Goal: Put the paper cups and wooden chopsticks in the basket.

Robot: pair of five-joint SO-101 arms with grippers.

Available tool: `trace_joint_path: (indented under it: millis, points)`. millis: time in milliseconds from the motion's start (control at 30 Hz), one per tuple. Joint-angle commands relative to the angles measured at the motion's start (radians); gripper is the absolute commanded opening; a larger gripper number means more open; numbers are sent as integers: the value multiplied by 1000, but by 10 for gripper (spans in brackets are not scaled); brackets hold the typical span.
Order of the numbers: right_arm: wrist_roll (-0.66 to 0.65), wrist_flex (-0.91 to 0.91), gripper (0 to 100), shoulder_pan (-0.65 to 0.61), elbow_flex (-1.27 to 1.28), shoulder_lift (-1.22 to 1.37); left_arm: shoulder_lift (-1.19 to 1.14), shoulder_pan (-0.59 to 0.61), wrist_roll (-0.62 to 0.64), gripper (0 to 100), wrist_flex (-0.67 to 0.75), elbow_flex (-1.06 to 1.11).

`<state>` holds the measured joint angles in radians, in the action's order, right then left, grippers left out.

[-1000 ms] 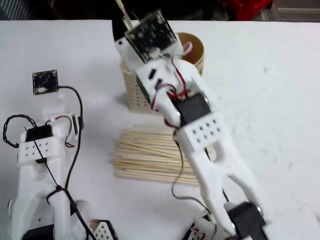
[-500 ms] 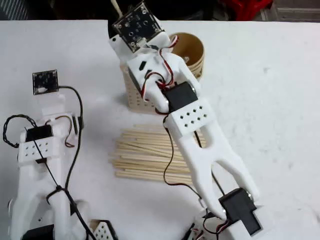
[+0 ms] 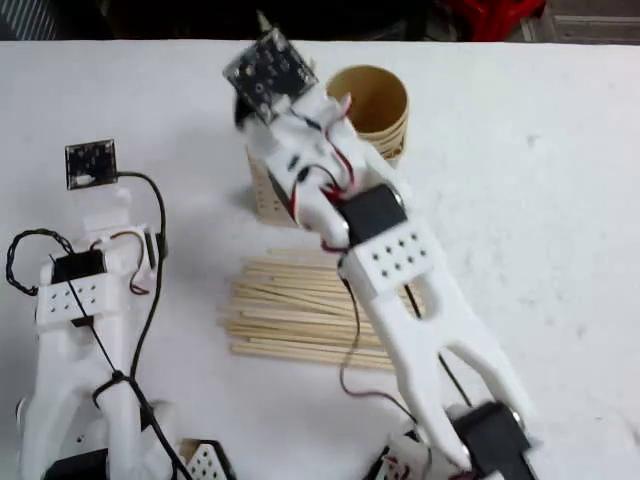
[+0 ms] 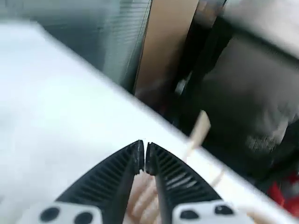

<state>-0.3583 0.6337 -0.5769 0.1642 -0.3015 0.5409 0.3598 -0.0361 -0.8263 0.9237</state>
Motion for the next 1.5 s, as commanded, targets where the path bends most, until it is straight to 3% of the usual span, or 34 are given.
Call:
trace_joint_path:
  millis: [0,100,300,533,667,733,867,1067,1267,1467]
  points:
    - [61,56,17,50,189,-205,30,12,8,200,11,-12]
    - [150,24,17,137,433,-410,131,12,9,202,-2,17]
    - [158,-56,21,292,939,-792,460,8,8,203,83,233]
    - [-26,-41,21,337,1356,-1239,837,5,6,203,189,575]
    - [-37,70,19,338,1528,-1495,1064,5,6,203,184,718]
    - [-32,159,21,338,1514,-1512,1178,5,6,200,180,778]
    - [-37,191,20,338,1530,-1451,1305,4,6,203,40,769]
    - [-37,334,19,417,1528,-1449,1277,10,5,200,-64,770]
    - [-37,615,18,460,1525,-1452,1277,10,5,200,-242,770]
    - [-37,634,19,458,1527,-1498,1277,10,5,201,-356,770]
